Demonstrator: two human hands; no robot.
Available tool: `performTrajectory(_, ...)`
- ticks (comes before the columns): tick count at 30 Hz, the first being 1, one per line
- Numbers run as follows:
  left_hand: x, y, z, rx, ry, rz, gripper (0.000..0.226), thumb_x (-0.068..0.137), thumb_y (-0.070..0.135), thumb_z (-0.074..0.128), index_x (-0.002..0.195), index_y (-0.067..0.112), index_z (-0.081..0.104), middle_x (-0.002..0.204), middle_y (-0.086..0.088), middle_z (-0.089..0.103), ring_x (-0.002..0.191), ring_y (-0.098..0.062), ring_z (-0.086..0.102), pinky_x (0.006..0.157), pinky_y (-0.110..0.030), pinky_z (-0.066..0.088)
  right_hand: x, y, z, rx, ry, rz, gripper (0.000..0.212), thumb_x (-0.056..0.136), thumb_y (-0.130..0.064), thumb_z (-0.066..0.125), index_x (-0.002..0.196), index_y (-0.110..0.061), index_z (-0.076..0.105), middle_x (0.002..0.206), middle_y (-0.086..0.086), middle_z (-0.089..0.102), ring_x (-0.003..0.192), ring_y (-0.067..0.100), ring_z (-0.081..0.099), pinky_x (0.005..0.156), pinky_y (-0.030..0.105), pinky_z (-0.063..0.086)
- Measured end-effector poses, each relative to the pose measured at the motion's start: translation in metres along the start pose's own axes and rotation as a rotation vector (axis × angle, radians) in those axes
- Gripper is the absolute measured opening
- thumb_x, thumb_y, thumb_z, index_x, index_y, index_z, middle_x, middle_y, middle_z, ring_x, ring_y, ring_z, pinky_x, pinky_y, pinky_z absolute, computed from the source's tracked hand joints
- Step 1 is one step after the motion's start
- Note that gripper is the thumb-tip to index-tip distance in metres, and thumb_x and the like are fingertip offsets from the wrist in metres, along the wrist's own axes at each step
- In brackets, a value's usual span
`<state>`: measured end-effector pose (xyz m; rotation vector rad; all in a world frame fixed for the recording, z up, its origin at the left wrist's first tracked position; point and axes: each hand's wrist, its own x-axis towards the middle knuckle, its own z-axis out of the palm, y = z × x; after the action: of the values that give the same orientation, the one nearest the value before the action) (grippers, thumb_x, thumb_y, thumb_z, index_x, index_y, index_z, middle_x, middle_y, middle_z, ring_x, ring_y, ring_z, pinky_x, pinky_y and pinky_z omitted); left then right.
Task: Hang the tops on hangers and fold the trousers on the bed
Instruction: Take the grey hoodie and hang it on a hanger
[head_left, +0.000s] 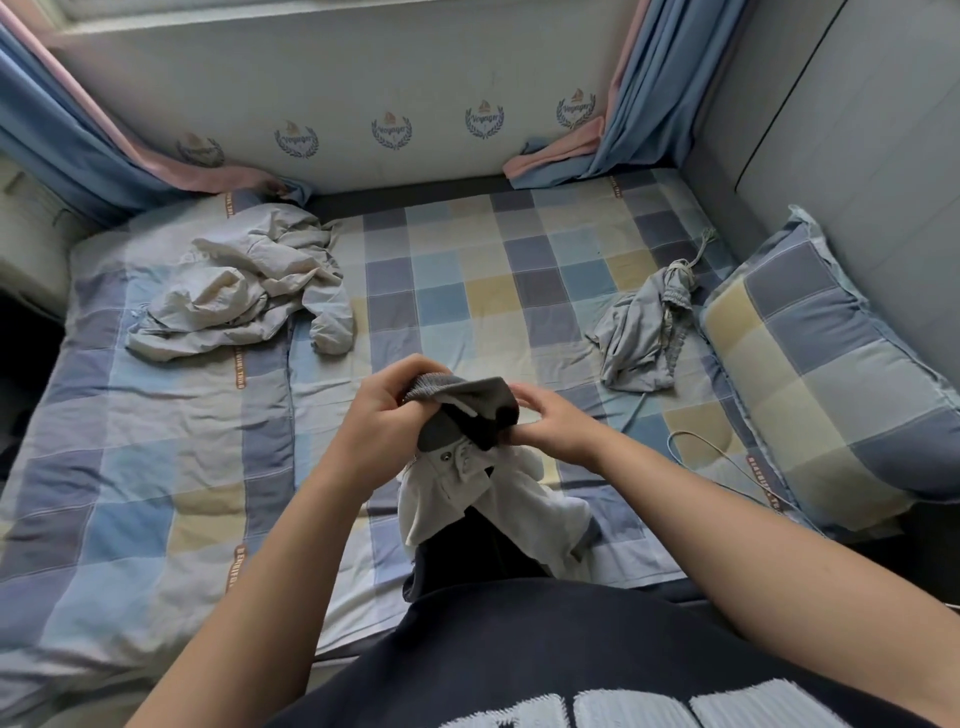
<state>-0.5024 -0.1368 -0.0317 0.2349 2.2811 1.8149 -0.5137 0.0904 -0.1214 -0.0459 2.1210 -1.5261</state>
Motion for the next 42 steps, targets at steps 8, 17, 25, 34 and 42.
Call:
performTrajectory(8, 0.003, -0.022, -0.027, 0.223, 0.241, -0.114, 0.028, 0.077, 0.004, 0.047, 0.083, 0.023, 0.066, 0.075, 0.001, 0.065, 0.073, -0.017, 0.056, 0.065, -0.031, 0.043, 0.004, -0.019, -0.004, -0.403, 0.292, -0.040, 0.019, 0.094, -0.004, 0.056, 0.080, -0.017, 0.054, 0.083, 0.014, 0.063, 0.082, 0.033, 0.057, 0.071, 0.040, 0.043)
performTrajectory(17, 0.031, -0.011, 0.013, 0.463, 0.152, -0.052, 0.020, 0.087, 0.007, 0.061, 0.080, 0.026, 0.059, 0.065, 0.009, 0.059, 0.063, -0.015, 0.053, 0.058, -0.031, 0.040, -0.033, -0.138, -0.050, -0.194, 0.470, -0.416, 0.014, 0.092, -0.002, 0.059, 0.093, -0.010, 0.070, 0.086, 0.003, 0.071, 0.088, 0.021, 0.066, 0.081, 0.038, 0.054)
performTrajectory(25, 0.101, 0.094, -0.010, 0.545, 0.340, 0.252, 0.009, 0.094, 0.016, 0.056, 0.087, 0.016, 0.061, 0.076, -0.004, 0.064, 0.076, -0.029, 0.057, 0.066, -0.041, 0.046, -0.069, -0.228, -0.124, -0.600, 0.374, -0.313, 0.032, 0.081, -0.002, 0.074, 0.105, -0.022, 0.066, 0.087, -0.004, 0.063, 0.077, 0.006, 0.061, 0.068, 0.019, 0.045)
performTrajectory(34, 0.144, 0.211, -0.066, 0.466, 0.191, 0.494, 0.021, 0.090, 0.024, 0.067, 0.071, 0.033, 0.064, 0.062, 0.015, 0.059, 0.065, -0.006, 0.054, 0.061, -0.019, 0.042, -0.092, -0.251, -0.164, -0.852, 0.721, -0.108, 0.021, 0.072, 0.007, 0.051, 0.072, -0.012, 0.059, 0.071, 0.001, 0.057, 0.074, 0.025, 0.056, 0.060, 0.032, 0.041)
performTrajectory(42, 0.151, 0.283, -0.106, 0.713, -0.085, 0.629, 0.019, 0.085, 0.028, 0.078, 0.073, 0.038, 0.068, 0.072, 0.011, 0.068, 0.065, -0.011, 0.063, 0.058, -0.024, 0.048, -0.167, -0.336, -0.129, -0.284, 1.012, -0.350, 0.039, 0.089, 0.014, 0.042, 0.092, -0.016, 0.066, 0.081, 0.004, 0.065, 0.068, 0.007, 0.053, 0.058, 0.018, 0.040)
